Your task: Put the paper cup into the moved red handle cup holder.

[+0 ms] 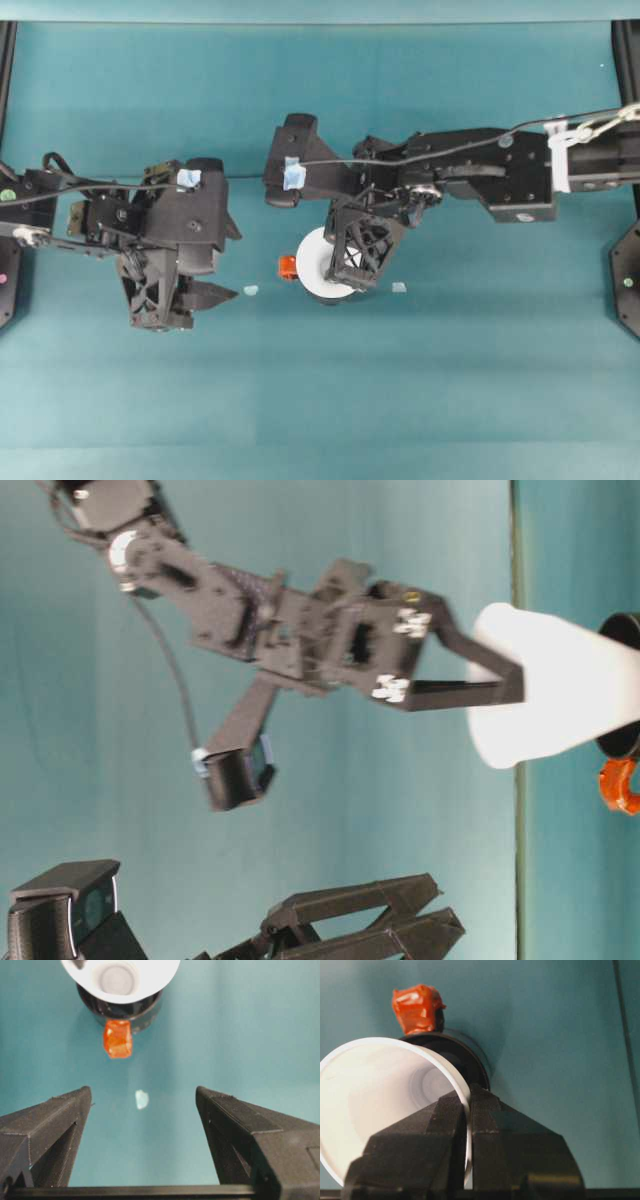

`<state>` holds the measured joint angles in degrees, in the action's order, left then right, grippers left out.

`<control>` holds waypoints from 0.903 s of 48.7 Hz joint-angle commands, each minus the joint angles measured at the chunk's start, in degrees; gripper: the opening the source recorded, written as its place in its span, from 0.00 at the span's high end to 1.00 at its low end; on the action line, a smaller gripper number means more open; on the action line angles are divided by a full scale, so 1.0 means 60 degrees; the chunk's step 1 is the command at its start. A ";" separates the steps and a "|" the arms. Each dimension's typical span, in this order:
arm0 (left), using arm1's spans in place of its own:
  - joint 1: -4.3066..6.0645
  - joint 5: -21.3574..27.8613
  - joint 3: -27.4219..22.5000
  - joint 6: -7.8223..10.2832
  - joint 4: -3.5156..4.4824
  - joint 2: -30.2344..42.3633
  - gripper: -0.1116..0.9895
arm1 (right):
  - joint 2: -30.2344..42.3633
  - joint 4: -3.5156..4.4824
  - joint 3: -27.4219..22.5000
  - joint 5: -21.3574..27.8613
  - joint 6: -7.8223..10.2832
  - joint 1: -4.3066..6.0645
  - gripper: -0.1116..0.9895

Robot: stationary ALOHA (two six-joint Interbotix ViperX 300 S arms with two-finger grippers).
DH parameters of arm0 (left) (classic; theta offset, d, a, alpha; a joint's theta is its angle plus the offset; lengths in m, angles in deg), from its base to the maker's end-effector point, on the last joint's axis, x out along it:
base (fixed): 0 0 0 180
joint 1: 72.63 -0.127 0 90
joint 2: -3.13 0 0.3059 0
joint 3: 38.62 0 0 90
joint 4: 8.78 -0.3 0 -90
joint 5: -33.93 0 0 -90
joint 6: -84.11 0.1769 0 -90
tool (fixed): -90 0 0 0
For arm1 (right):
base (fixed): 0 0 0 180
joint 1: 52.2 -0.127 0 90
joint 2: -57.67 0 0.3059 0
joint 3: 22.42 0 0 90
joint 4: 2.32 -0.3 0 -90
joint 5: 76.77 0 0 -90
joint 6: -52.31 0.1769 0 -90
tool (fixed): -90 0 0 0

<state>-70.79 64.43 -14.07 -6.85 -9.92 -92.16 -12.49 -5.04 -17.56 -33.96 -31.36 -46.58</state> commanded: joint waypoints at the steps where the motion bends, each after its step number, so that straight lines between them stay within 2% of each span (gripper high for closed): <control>1: 0.0059 -0.0073 -0.0117 -0.0029 -0.0015 -0.0117 0.09 | -0.0029 -0.0015 0.0088 -0.0381 0.0015 -0.0029 0.99; 9: 0.0059 -0.0073 -0.0117 -0.0044 -0.0015 -0.0088 0.09 | 0.0088 -0.0015 0.0234 -0.0645 0.0000 -0.0015 0.99; 34: 0.0059 -0.0073 -0.0132 -0.0044 -0.0015 -0.0088 0.09 | 0.0161 -0.0015 0.0190 -0.0645 0.0015 -0.0015 0.98; 40: 0.0073 -0.0073 -0.0117 -0.0044 -0.0015 -0.0088 0.09 | 0.0161 -0.0015 0.0205 -0.0615 0.0015 -0.0015 0.94; 44: 0.0073 -0.0073 -0.0117 -0.0029 -0.0015 -0.0088 0.09 | 0.0161 -0.0015 0.0205 -0.0571 0.0015 -0.0015 0.87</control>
<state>-70.53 64.43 -13.98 -7.03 -9.83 -92.16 -11.17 -4.95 -15.81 -37.39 -31.36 -46.49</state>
